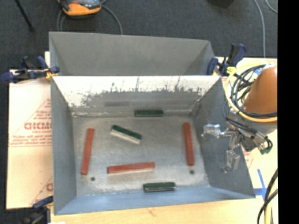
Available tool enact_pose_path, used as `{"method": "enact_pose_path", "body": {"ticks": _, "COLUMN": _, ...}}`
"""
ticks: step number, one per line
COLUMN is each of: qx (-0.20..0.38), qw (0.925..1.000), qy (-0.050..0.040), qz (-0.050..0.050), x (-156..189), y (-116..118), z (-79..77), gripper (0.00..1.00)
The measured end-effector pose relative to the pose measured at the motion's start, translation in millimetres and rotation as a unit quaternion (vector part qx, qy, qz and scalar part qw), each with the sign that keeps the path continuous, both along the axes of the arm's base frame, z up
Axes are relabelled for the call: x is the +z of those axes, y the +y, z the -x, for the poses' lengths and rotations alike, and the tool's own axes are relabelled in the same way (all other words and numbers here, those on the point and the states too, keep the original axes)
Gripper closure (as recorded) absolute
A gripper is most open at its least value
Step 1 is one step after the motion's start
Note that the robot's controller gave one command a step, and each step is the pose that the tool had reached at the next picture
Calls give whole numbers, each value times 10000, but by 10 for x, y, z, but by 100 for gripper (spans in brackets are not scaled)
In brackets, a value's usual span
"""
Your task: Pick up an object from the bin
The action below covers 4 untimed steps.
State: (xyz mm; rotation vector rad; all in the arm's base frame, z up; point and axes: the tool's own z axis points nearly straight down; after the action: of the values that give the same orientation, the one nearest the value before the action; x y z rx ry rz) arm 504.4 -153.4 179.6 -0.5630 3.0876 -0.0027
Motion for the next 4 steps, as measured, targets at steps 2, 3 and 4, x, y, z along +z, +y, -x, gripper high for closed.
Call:
{"method": "enact_pose_path", "body": {"ticks": 2, "qx": -198, "qw": 9998, "qy": -31, "qz": 4, "x": -513, "y": 390, "z": 161, "gripper": 0}}
{"method": "enact_pose_path", "body": {"ticks": 3, "qx": 130, "qw": 9999, "qy": 31, "qz": -11, "x": -766, "y": 710, "z": 270, "gripper": 0}}
{"method": "enact_pose_path", "body": {"ticks": 4, "qx": -483, "qw": 9988, "qy": -13, "qz": -8, "x": -1005, "y": 1011, "z": 66, "gripper": 0}}
